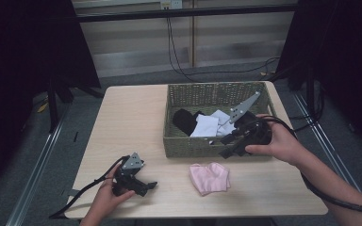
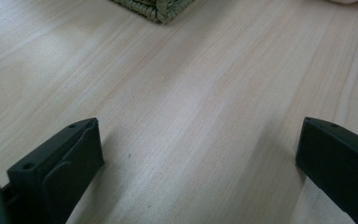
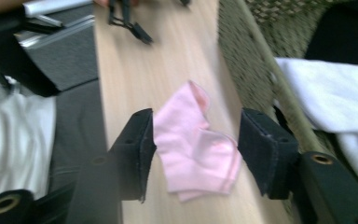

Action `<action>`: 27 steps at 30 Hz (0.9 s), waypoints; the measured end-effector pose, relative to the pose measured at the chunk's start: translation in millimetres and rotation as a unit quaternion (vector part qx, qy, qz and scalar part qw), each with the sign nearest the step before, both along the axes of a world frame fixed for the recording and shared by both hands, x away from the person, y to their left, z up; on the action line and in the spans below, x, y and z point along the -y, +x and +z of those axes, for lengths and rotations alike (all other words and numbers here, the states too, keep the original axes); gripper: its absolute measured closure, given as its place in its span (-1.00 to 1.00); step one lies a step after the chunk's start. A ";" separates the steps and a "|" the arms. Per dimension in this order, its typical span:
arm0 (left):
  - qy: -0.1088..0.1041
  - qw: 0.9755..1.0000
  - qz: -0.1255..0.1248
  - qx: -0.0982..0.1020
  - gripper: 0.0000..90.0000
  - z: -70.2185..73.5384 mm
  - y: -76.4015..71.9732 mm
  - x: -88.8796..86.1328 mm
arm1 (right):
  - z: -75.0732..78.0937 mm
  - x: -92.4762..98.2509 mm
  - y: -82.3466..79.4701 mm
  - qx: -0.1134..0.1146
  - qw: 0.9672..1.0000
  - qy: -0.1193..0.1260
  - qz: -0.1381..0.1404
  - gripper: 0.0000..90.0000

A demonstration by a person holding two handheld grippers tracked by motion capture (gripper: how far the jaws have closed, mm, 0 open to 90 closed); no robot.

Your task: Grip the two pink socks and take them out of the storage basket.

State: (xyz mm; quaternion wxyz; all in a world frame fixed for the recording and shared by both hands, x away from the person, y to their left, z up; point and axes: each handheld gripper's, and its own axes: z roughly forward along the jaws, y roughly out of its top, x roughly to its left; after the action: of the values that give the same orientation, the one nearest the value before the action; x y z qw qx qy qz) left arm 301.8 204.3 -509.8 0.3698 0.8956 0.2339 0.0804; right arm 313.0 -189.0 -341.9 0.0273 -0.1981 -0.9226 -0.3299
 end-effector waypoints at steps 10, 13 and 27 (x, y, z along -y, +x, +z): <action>0.000 1.000 0.000 0.000 -1.00 0.0 0.0 0.0 | -23.8 17.1 -4.4 0.006 1.000 0.015 -0.015 -0.16; 0.000 1.000 0.000 0.000 -1.00 0.0 0.0 0.0 | -32.8 19.2 -6.5 0.009 1.000 0.006 -0.016 -0.17; 0.000 1.000 0.000 0.000 -1.00 0.0 0.0 0.0 | -80.3 22.8 -17.7 -0.003 0.999 0.029 -0.032 -0.24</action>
State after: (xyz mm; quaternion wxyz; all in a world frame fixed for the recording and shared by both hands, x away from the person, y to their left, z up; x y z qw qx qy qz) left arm 301.8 204.3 -509.8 0.3701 0.8955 0.2338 0.0806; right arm 295.3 -211.8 -422.3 0.0249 -0.2275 -0.9056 -0.3571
